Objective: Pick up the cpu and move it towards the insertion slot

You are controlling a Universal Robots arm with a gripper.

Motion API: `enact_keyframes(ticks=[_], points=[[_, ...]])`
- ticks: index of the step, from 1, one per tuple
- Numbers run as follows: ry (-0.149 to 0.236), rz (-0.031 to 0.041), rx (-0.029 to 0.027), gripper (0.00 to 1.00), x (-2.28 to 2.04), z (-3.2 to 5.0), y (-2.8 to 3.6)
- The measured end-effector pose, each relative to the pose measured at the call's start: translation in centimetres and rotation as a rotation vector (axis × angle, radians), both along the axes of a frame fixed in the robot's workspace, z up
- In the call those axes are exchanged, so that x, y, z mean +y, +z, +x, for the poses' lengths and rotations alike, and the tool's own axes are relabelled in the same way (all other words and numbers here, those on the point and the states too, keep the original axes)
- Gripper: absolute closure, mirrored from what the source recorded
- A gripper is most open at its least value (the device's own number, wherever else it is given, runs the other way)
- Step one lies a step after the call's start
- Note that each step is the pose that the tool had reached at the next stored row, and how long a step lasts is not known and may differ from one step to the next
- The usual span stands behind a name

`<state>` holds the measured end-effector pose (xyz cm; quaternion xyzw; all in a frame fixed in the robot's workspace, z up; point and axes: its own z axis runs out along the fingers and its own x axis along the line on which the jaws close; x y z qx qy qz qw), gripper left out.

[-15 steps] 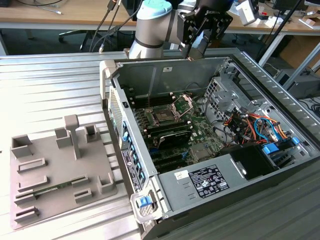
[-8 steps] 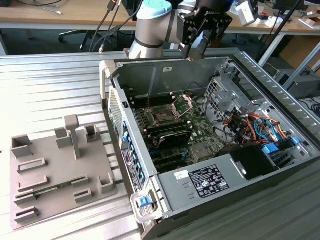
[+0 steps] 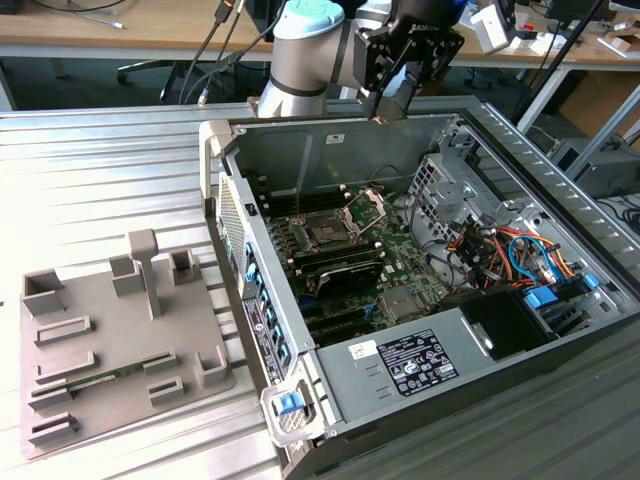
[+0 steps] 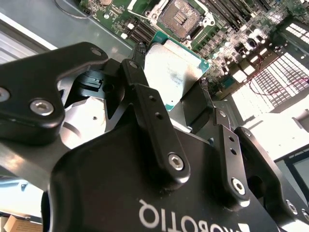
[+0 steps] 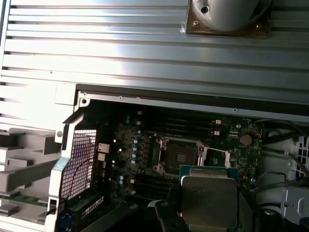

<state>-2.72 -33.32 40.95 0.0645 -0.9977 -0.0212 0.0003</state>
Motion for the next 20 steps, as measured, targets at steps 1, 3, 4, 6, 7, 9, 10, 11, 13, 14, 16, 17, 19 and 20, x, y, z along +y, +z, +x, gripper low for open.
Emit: enact_keyframes(ticks=[1,3,4,6,7,9,10,11,13,14,16,17,19,20], points=[[0.0,-0.0001,0.0,0.45,0.0,0.0,-0.07],[0.0,-0.0001,0.0,0.45,0.0,0.0,-0.17],[0.0,0.0,0.0,0.45,0.0,0.0,-0.2],[0.0,-0.0001,0.0,0.45,0.0,0.0,-0.26],[0.0,0.0,0.0,0.45,0.0,0.0,-0.3],[0.0,-0.0001,0.0,0.45,0.0,0.0,-0.38],[0.0,0.0,0.0,0.45,0.0,0.0,-0.41],[0.0,-0.0001,0.0,0.45,0.0,0.0,-0.44],[0.0,-0.0001,0.0,0.45,0.0,0.0,-0.51],[0.0,-0.0001,0.0,0.45,0.0,0.0,-0.55],[0.0,0.0,0.0,0.45,0.0,0.0,-0.61],[0.0,-0.0001,0.0,0.45,0.0,0.0,-0.63],[0.0,-0.0001,0.0,0.45,0.0,0.0,-0.7],[0.0,-0.0001,0.0,0.45,0.0,0.0,-0.76]])
